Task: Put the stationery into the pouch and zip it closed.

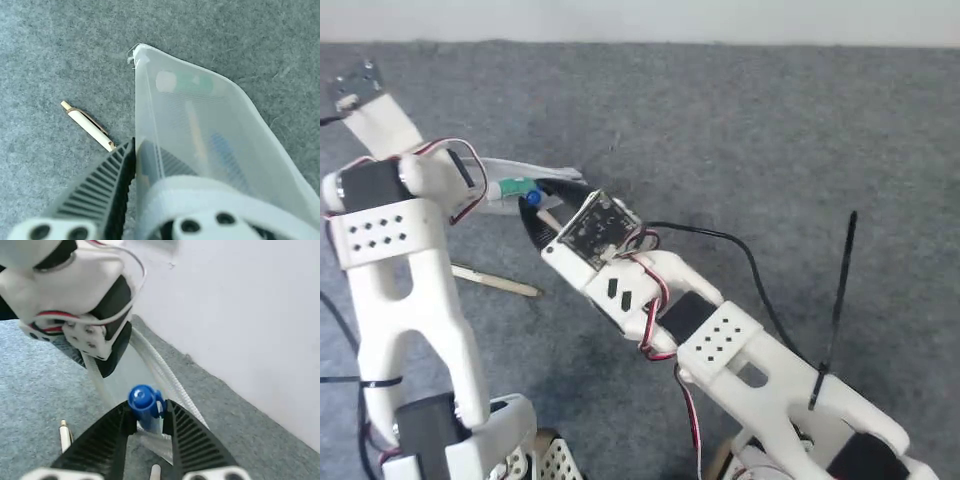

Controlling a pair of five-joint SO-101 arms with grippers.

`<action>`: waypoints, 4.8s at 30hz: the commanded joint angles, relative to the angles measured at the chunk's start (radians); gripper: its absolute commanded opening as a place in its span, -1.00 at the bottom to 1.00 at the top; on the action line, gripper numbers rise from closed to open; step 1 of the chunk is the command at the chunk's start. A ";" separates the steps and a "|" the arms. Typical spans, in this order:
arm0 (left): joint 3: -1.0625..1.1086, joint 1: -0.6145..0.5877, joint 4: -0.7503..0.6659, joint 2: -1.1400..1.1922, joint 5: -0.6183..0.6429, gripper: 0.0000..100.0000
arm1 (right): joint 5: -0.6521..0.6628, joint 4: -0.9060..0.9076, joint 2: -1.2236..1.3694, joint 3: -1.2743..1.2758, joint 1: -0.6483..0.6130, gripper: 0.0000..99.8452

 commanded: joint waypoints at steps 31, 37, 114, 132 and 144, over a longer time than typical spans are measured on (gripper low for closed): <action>0.025 0.002 -0.058 -0.057 -0.005 -0.98 | 0.086 -0.013 0.031 0.012 -0.036 -0.67; 0.025 0.002 -0.061 -0.057 -0.005 -0.98 | 0.081 0.137 -0.133 0.028 -0.028 -0.67; -0.036 -0.416 -0.115 -0.057 0.121 -0.98 | 0.078 0.507 0.538 -0.281 0.096 -0.67; -0.038 -0.416 -0.114 -0.057 0.121 -0.98 | 0.078 0.791 0.708 -0.500 0.096 -0.67; -0.038 -0.413 -0.115 -0.057 0.120 -0.98 | 0.086 0.825 0.711 -0.503 0.108 -0.99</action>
